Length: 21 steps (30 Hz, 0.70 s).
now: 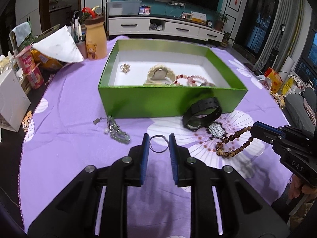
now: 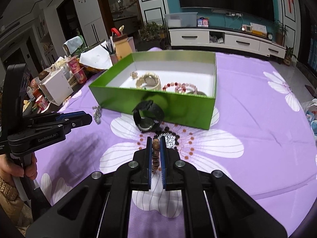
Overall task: Organize jewelry
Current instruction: 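Carry the ring and the brown bead bracelet over the green box with both tools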
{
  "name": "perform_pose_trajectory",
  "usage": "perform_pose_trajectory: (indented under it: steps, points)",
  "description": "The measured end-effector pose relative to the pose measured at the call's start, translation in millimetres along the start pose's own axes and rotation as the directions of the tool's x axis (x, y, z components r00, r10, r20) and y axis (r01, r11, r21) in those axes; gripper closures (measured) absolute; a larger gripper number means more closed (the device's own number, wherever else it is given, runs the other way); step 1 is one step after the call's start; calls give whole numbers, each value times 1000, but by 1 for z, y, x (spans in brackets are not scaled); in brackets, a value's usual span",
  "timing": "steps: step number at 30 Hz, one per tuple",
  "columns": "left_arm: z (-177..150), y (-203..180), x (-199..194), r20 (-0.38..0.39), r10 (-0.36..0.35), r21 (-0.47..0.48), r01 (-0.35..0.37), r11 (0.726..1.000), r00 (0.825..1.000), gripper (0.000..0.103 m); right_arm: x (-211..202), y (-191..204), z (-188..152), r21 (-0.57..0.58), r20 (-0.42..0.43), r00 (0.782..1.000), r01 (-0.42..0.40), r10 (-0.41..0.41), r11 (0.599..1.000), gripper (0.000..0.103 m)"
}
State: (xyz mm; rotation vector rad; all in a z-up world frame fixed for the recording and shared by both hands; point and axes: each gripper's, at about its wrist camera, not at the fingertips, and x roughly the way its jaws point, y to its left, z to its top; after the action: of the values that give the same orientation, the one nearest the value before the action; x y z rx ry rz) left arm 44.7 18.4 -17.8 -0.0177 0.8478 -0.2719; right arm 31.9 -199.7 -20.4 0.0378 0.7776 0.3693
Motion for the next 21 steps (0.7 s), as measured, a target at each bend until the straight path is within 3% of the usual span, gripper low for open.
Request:
perform_pose_trajectory:
  steps: [21]
  points:
    - [35,-21,-18,63,-5,50,2,999,998,83,-30,-2,37,-37,120,993,-1,5,999,96]
